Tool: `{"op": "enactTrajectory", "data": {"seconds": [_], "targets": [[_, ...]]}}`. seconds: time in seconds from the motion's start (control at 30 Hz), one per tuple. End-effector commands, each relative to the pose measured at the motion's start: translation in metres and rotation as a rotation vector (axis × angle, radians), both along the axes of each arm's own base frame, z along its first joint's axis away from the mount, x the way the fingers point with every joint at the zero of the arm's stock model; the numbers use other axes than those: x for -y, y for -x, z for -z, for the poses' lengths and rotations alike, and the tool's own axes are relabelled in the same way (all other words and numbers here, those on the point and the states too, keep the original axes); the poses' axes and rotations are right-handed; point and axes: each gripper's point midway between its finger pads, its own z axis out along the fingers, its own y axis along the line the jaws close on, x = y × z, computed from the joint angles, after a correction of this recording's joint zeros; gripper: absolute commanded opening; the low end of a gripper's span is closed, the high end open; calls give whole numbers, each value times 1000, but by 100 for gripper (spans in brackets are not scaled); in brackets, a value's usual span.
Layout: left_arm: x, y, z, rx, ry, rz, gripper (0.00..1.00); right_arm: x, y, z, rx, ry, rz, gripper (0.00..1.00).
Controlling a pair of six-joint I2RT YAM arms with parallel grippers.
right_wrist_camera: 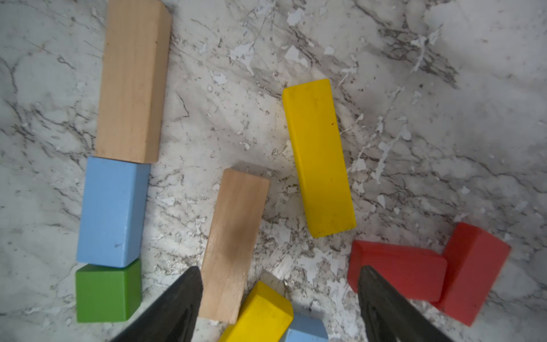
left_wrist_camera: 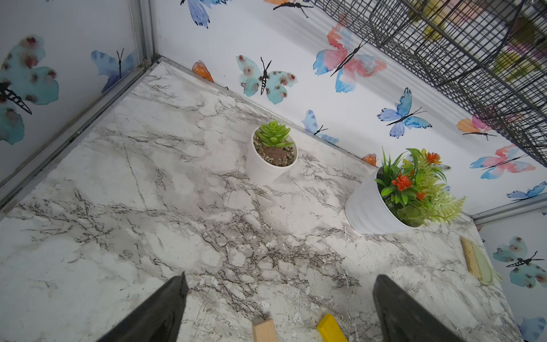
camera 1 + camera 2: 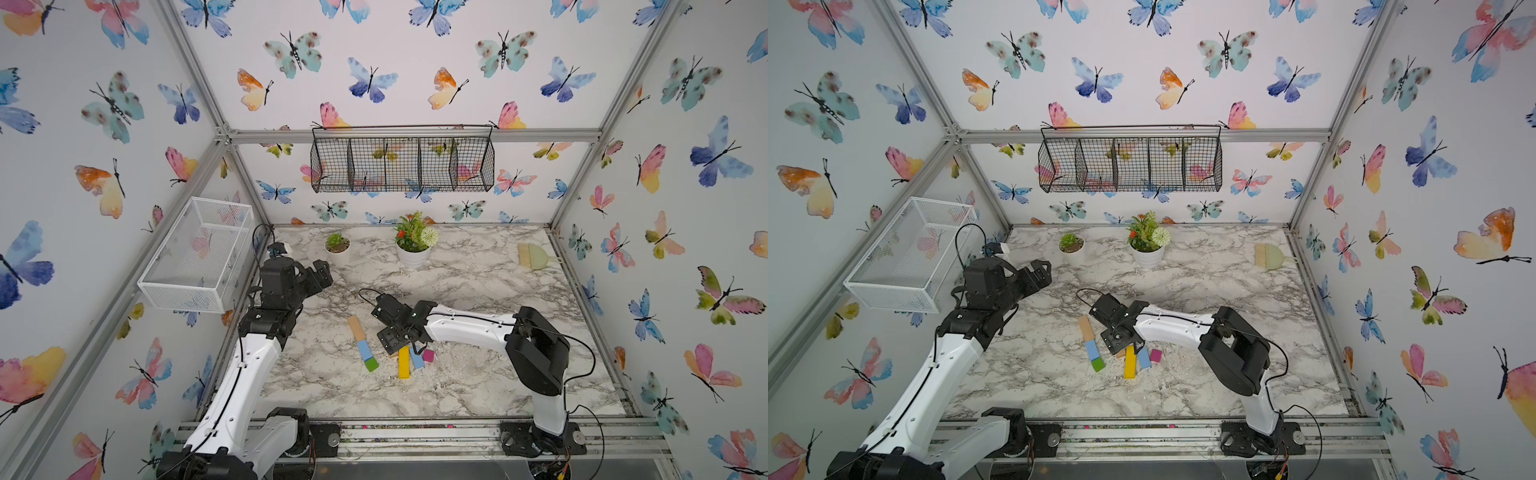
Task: Assemble the letter v with building blocks
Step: Move the building blocks to the center of the board.
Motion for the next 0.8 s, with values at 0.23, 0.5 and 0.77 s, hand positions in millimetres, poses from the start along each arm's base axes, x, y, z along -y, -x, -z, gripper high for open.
{"op": "enactTrajectory", "data": {"seconds": [0.23,0.5,0.77], "targets": [[-6,-2,0,-8,-26,-15,98,-17,1,6,-39,-21,-40,82],[-7,-2,0,-6,-27,-16,98,-25,9,12,-64,-22,-55,79],[-7,-2,0,-6,-26,-17,98,-21,11,28,-91,17,-38,75]]}}
